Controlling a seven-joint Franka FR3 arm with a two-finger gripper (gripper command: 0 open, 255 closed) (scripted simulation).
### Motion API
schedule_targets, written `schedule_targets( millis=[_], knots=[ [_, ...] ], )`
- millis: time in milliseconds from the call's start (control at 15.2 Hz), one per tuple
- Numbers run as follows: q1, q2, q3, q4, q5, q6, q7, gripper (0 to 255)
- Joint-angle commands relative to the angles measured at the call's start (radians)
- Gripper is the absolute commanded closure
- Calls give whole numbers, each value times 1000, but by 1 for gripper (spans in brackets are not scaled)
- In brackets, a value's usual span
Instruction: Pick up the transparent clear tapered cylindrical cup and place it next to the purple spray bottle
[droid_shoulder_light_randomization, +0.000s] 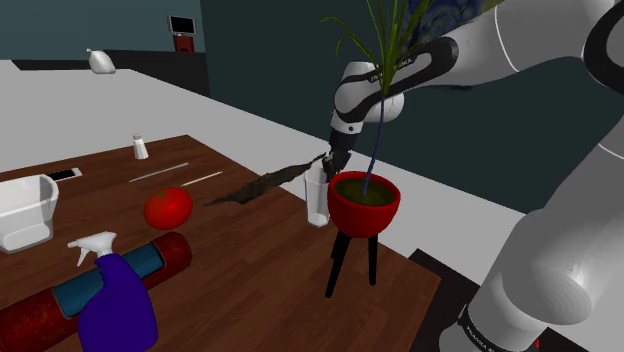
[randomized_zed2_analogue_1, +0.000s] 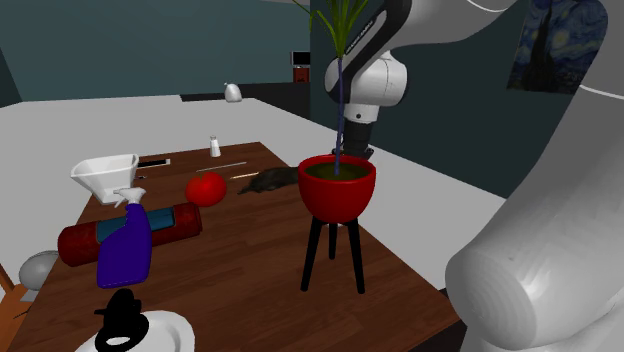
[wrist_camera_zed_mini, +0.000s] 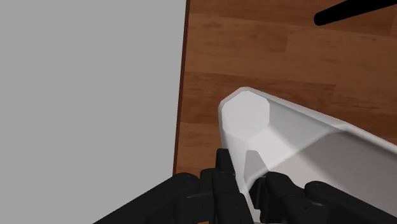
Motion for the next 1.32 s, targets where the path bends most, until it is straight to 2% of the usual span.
schedule_targets(
  millis=[0,1254],
  knots=[
    [-1,-13,-1,17,-4,-28,3,255],
    [-4,-85,3,203,-27,-284,39,255]
  ],
)
